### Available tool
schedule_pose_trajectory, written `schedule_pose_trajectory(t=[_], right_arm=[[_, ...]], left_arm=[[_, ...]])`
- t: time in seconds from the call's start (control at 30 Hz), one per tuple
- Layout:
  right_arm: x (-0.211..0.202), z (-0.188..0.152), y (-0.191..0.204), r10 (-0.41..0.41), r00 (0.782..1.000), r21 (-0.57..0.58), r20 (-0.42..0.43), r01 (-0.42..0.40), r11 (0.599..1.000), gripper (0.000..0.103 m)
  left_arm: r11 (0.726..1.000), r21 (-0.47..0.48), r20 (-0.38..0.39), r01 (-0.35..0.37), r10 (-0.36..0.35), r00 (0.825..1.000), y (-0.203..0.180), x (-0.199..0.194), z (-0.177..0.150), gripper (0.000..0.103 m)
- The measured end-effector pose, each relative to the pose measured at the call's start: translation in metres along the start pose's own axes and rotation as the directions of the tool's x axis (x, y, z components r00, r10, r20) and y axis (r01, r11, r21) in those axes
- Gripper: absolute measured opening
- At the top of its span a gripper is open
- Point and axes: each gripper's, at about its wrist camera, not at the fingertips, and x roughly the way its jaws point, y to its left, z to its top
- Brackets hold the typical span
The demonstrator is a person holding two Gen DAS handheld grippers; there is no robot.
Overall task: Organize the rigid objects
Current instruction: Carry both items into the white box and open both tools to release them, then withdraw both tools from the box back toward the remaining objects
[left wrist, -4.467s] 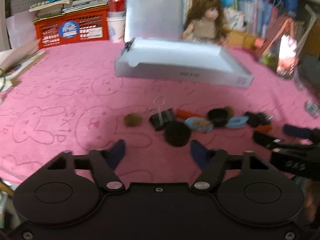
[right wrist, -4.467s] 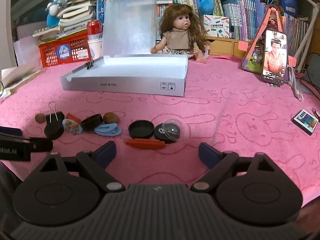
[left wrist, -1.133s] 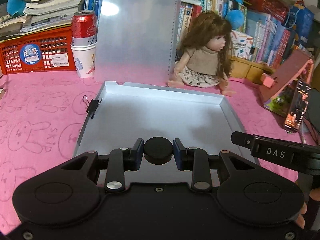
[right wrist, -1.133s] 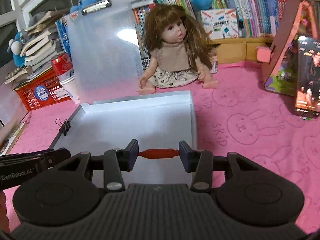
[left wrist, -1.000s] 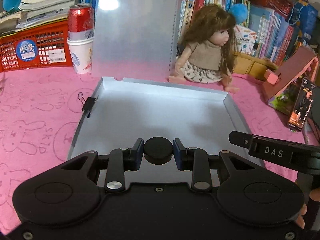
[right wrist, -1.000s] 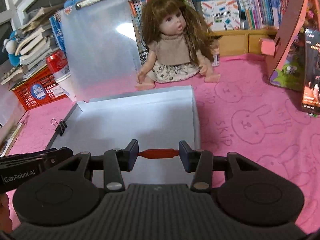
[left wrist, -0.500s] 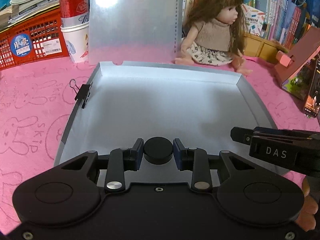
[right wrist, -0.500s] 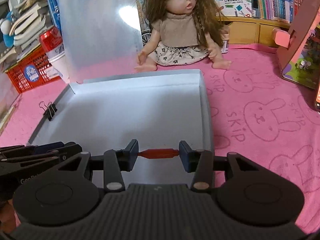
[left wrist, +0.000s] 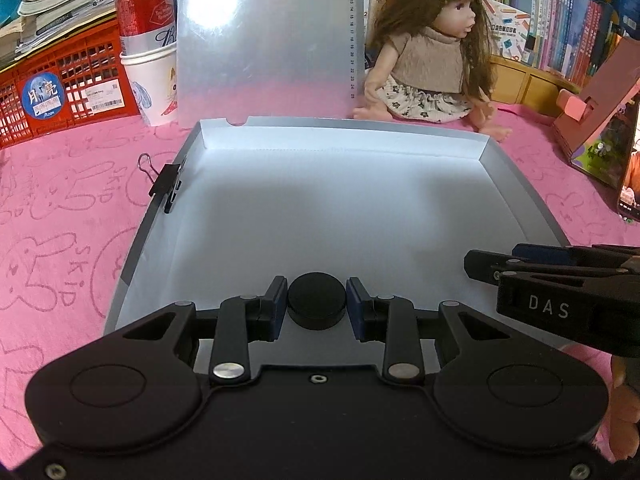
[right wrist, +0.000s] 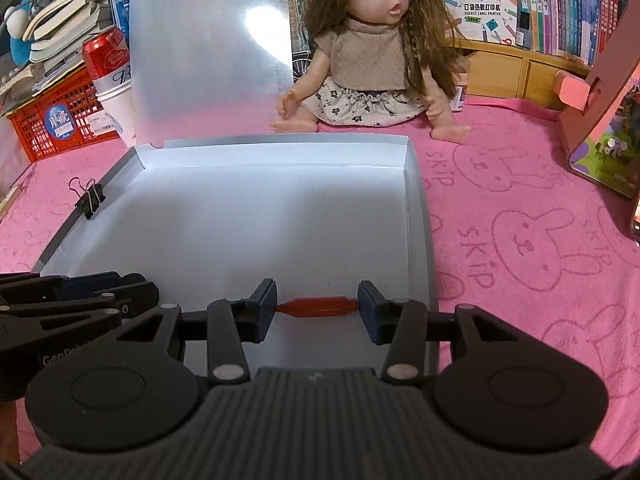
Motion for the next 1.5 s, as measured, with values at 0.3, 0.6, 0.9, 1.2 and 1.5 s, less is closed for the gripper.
schedule_pose_trajectory(t=[0.3, 0.6, 0.9, 1.2, 1.5], right_arm=[[-0.013, 0.000, -0.002, 0.015, 0.999, 0.009, 0.039, -0.015, 1.000, 0.074], [-0.043, -0.003, -0.007, 0.031, 0.993, 0.001, 0.118, -0.031, 1.000, 0.094], [-0.080, -0.017, -0.012, 0.048, 0.978, -0.033, 0.202, -0.043, 0.999, 0.103], [-0.108, -0.042, -0.007, 0.069, 0.967, -0.090, 0.246, -0.048, 0.995, 0.103], [-0.136, -0.073, 0.001, 0.099, 0.952, -0.164, 0.291, -0.053, 0.985, 0.103]], left_arm=[[1.000, 0.005, 0.062, -0.005, 0.005, 0.998, 0.002, -0.019, 0.002, 0.052], [1.000, 0.007, 0.137, 0.000, -0.001, 0.991, 0.009, -0.052, -0.004, 0.078], [1.000, 0.009, 0.180, 0.029, -0.030, 0.983, 0.015, -0.089, -0.024, 0.081], [0.997, 0.023, 0.194, 0.076, -0.079, 0.978, 0.009, -0.120, -0.058, 0.081], [0.995, 0.026, 0.221, 0.096, -0.099, 0.970, 0.012, -0.150, -0.089, 0.081]])
